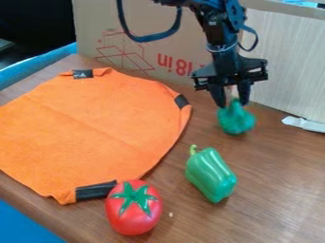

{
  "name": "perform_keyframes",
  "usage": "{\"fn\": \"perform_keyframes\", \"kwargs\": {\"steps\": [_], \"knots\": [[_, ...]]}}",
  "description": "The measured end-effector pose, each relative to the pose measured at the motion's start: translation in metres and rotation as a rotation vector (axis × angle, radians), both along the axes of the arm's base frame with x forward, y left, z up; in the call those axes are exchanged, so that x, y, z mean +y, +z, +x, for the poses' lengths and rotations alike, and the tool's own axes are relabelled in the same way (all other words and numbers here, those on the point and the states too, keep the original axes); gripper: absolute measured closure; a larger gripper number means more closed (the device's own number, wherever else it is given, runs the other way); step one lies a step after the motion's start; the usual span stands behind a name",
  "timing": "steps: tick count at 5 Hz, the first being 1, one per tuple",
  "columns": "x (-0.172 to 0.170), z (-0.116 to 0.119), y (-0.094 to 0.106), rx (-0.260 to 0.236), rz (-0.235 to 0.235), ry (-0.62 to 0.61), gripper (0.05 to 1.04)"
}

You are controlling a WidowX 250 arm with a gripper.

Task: Put the green onion on the top right of the table

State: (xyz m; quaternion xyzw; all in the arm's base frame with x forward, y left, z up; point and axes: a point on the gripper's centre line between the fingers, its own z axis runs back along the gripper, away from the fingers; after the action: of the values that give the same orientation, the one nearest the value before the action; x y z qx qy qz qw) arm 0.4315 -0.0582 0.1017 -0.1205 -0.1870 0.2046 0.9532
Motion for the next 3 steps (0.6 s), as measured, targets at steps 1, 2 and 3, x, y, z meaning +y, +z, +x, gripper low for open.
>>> {"fn": "perform_keyframes", "kwargs": {"steps": [1,2,3], "knots": [[-0.002,0.002,0.006,0.005,-0.012,0.023,0.165],[-0.008,0.001,0.026,-0.005,-0.058,0.026,0.08],[-0.002,-0.01,0.082,-0.077,-0.135,-0.002,0.082]]}}
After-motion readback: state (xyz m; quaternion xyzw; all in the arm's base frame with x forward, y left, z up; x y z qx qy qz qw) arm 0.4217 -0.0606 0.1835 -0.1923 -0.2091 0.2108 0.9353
